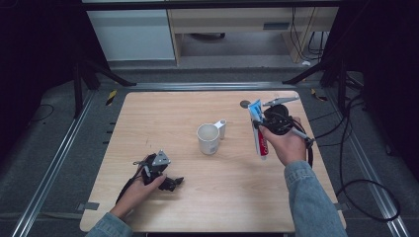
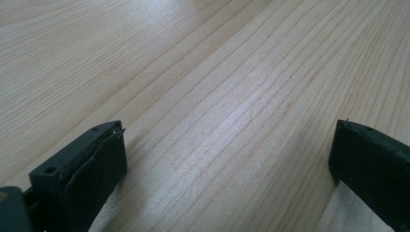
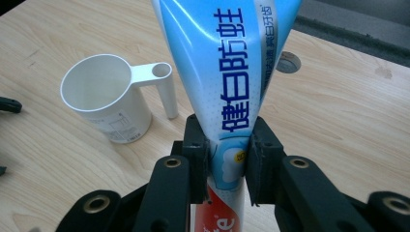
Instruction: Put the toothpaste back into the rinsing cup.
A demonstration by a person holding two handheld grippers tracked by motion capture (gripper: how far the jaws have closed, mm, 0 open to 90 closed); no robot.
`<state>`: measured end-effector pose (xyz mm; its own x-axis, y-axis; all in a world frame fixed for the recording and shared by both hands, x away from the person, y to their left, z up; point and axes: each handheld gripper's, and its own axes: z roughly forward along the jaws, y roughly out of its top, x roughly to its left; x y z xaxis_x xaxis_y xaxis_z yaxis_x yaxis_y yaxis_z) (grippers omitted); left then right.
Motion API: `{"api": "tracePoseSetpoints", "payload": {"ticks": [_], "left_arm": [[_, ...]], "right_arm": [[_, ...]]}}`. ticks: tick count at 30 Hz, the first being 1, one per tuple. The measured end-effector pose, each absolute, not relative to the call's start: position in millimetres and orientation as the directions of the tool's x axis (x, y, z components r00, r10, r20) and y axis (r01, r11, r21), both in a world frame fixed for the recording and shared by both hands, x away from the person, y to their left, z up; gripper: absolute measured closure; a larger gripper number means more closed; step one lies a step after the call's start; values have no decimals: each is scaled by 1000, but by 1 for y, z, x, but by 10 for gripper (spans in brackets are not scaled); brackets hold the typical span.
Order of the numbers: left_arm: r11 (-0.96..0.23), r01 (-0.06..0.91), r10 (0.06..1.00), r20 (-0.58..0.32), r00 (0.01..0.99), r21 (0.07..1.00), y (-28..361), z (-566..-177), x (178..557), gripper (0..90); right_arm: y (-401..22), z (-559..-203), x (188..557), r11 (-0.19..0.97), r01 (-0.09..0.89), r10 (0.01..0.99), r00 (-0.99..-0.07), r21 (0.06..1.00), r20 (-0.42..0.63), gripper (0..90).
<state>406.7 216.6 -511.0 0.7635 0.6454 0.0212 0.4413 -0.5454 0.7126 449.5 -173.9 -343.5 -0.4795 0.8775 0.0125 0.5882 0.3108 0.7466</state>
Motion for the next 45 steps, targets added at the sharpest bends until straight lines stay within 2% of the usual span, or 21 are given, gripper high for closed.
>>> {"api": "tracePoseSetpoints", "payload": {"ticks": [45], "left_arm": [[-548, 442, 644, 21, 765, 710, 217, -511, 407, 0]], "right_arm": [[-113, -330, 450, 283, 526, 832, -551, 802, 67, 732]]}}
